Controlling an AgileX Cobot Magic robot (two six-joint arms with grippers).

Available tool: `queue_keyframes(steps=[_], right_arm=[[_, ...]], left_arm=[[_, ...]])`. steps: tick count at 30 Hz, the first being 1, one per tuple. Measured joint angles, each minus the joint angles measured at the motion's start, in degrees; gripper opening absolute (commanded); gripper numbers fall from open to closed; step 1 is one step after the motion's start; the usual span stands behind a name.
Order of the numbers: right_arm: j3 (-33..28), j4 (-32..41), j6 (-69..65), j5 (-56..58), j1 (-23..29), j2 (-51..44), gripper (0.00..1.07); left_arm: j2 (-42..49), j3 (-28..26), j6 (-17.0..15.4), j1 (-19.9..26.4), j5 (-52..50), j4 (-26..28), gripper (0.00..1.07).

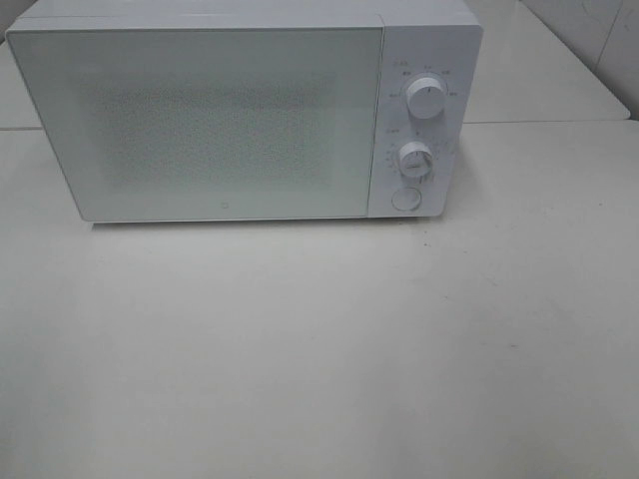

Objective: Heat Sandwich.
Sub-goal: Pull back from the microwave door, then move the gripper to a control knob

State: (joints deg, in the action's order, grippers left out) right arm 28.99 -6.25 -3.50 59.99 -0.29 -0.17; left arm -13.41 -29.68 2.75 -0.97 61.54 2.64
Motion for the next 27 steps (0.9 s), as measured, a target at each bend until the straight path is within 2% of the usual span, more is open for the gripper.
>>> queue_keyframes(steps=[11,27], right_arm=[[0.0,0.0,0.0,0.0,0.0,0.0,0.76],[0.0,0.0,0.0,0.0,0.0,0.0,0.76]], left_arm=[[12.7,1.1,-0.1,0.0,-1.7,0.0,1.02],[13.6,1.1,-0.1,0.0,-1.7,0.1,1.02]])
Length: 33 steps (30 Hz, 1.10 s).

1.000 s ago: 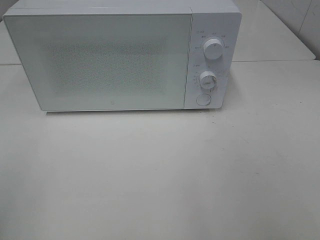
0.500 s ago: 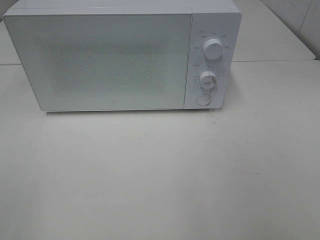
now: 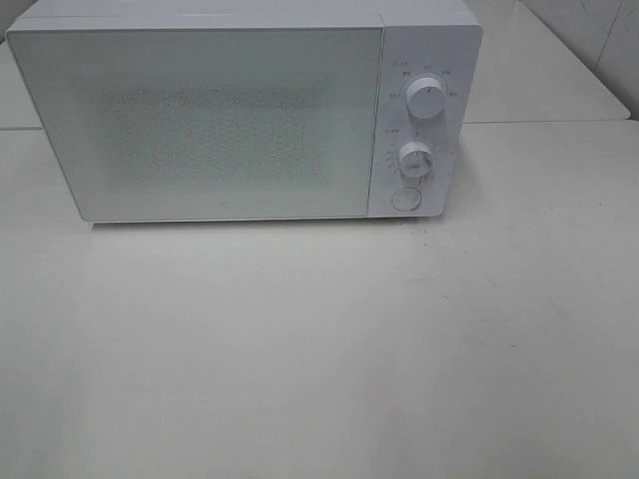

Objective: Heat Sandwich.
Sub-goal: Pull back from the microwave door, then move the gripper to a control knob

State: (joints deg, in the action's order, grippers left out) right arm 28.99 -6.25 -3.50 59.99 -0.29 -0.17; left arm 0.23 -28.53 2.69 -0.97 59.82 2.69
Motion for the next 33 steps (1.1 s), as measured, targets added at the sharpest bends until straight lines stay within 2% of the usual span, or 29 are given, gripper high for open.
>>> queue_keyframes(steps=[33], right_arm=[[0.0,0.0,0.0,0.0,0.0,0.0,0.76]], left_arm=[[0.0,0.0,-0.1,0.0,0.0,0.0,1.02]])
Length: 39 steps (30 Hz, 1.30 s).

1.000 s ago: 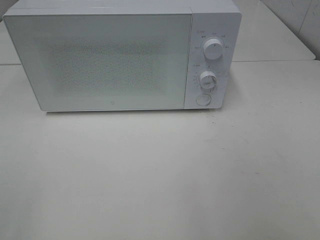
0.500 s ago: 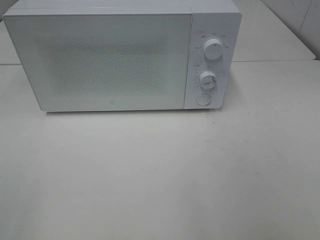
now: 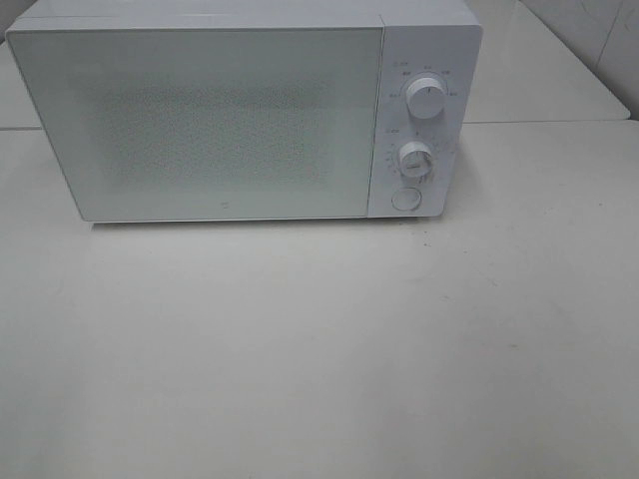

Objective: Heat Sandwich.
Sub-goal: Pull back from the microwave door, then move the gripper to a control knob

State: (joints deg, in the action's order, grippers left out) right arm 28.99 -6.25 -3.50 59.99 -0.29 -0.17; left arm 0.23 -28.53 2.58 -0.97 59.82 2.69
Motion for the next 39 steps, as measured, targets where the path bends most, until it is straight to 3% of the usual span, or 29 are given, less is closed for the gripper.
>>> queue_keyframes(steps=[16,39], right_arm=[[0.9,0.0,0.0,-1.8,0.0,1.3,0.77],[0.9,0.0,-0.1,-26.1,0.0,25.3,0.76]], left_arm=[[0.0,0.0,0.0,0.0,0.0,0.0,1.02],[0.0,0.0,0.0,0.0,0.0,0.0,1.02]])
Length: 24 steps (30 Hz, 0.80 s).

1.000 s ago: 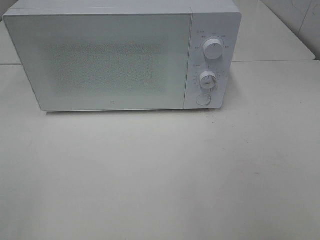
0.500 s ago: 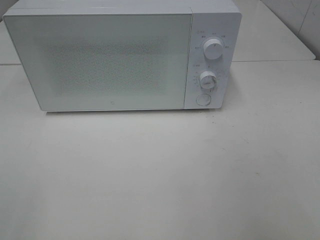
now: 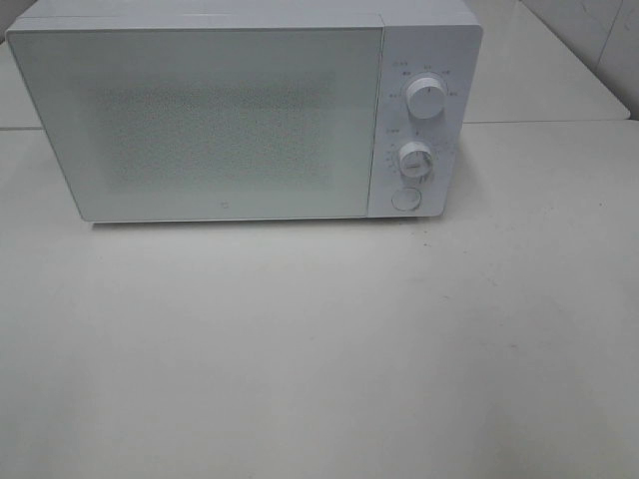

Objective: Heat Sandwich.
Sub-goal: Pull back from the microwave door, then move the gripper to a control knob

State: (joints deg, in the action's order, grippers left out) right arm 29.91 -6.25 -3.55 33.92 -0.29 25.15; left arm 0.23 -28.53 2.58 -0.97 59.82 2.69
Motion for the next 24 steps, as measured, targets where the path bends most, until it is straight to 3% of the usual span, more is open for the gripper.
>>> queue_keyframes(steps=[24], right_arm=[[0.0,0.0,-1.1,-28.4,0.0,23.5,0.76]], left_arm=[[0.0,0.0,0.0,0.0,0.0,0.0,1.02]])
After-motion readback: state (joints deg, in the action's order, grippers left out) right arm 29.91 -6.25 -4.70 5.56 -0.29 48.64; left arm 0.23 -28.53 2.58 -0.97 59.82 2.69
